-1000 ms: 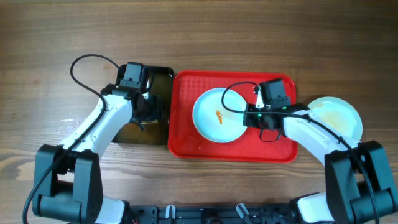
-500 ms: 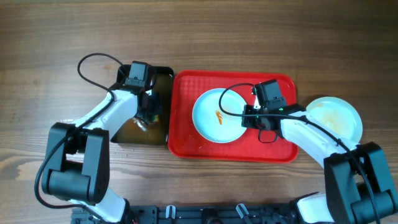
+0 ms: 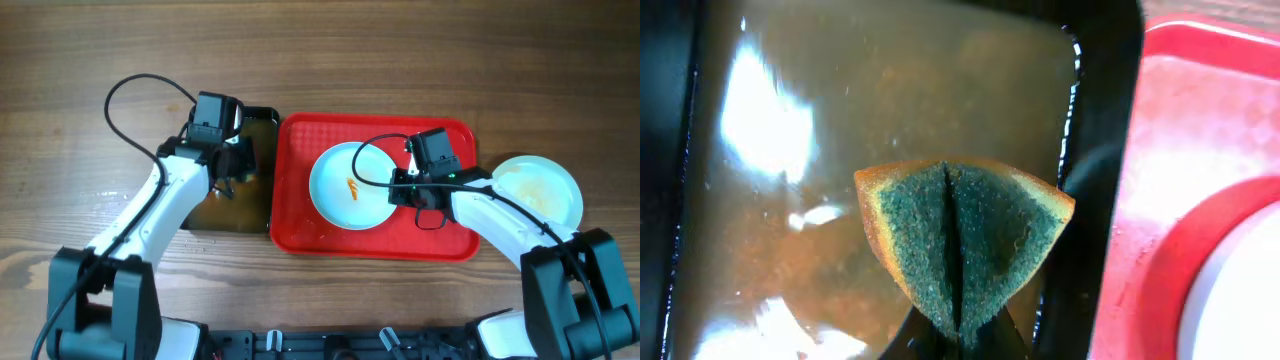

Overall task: Clean dirty plates on tray and stack at the side
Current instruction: 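Lift the sponge out of the black tray with the left gripper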

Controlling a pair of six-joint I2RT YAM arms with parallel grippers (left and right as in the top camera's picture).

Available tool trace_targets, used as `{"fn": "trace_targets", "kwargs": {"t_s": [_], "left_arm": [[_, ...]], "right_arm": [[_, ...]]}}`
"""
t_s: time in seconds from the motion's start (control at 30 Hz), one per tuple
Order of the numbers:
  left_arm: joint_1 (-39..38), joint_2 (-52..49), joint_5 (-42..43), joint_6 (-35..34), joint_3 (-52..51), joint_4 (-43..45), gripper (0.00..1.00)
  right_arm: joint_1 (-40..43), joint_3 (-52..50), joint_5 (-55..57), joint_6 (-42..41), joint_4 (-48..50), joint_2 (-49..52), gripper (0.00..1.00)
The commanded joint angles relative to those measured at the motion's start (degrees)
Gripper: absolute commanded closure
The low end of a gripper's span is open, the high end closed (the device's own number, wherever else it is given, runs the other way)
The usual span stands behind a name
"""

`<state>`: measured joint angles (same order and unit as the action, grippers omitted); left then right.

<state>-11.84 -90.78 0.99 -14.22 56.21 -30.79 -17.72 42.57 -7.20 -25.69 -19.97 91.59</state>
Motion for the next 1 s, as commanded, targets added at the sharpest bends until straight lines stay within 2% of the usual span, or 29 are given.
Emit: {"fn": "trace_targets", "kwargs": {"t_s": [0.0,0.1,0.23,0.57,0.83,0.97], "left_arm": [[0.07,3.5,1.07,0.7,0.02,0.63,0.96],[0.07,5.77,0.96,0.72,0.02,2.75,0.96],[0.07,7.54,-3.43,0.74,0.02,9.97,0.96],[0.07,9.31,-3.5,2.05,0.02,27.87,0.96],[0.07,11.93,-3.48,2.03,0.02,28.2,0.96],[0.07,11.91,-3.43,1.97,0.0,21.92,0.96]], "right_arm": [[-0.44,0.15,2.32,0.24,-0.66,-0.31,0.96],[-0.44,0.15,2.29,0.22,-0.66,-0.31,0.96],[-0.44,0.15,2.32,0.26,-0.68,-0.31,0.96],[-0.44,0.15,2.78,1.7,-0.68,-0.31,0.96],[-0.44,0.15,2.91,1.66,-0.68,-0.31,0.96],[-0.44,0.15,2.91,1.68,-0.66,-0.31,0.96]]}}
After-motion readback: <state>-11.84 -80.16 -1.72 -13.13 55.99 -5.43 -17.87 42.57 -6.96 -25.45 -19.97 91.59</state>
